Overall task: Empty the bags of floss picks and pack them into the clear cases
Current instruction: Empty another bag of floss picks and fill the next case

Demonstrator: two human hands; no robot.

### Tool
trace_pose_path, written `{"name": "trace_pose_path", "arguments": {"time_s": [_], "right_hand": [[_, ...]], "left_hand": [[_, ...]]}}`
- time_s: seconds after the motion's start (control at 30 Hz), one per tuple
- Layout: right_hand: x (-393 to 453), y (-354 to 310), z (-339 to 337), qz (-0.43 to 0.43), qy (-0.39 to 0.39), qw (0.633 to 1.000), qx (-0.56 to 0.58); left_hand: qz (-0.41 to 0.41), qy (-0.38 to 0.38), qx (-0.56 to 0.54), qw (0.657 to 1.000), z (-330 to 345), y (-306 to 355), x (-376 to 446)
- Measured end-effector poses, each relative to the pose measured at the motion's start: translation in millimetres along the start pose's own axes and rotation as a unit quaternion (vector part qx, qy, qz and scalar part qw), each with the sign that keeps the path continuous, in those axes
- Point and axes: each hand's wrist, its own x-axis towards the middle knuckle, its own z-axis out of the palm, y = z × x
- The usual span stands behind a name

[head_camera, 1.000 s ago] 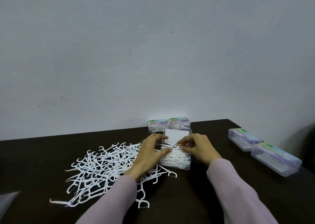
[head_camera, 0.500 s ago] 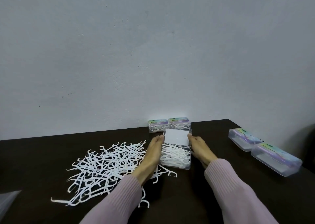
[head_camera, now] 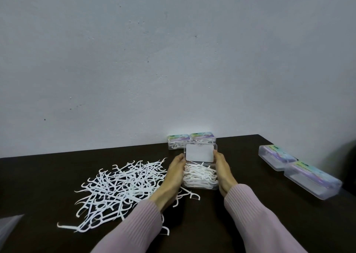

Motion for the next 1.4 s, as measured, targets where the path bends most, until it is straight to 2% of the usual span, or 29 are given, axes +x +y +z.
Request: {"name": "trace_pose_path", "arguments": {"time_s": [0.1, 0.37, 0.53, 0.73, 1.03, 1.2, 1.4], "right_hand": [[-3, -3, -3, 0.001, -0.04, 0.999, -0.024], [-4, -8, -14, 0.0, -0.13, 0.99, -0.053], [-1, -3, -12, -0.006, -0.116, 0.993, -0.03], [0, -1, -11, -0.001, -0.105, 0.994, 0.034], [-4, -1, -11, -0.038, -0.084, 0.996, 0.004], [-1, -6, -15, -0.024, -0.102, 0.994, 0.001], [3, -13, -32, -0.035, -0.164, 0.98, -0.103]], "left_hand": [[-0.008, -0.007, -0.033, 0.999, -4, -1, -1], [0.022, -0.017, -0.008, 1.0, -3, -1, -5], [-0.008, -0.026, -0.064, 0.998, 0, 2, -8], [0.014, -0.046, -0.087, 0.995, 5, 4, -15], [0.022, -0.042, -0.045, 0.998, 4, 5, -13], [0.014, -0.046, -0.011, 0.999, 2, 9, -16], [0.047, -0.041, 0.068, 0.996, -8, 8, -8]]}}
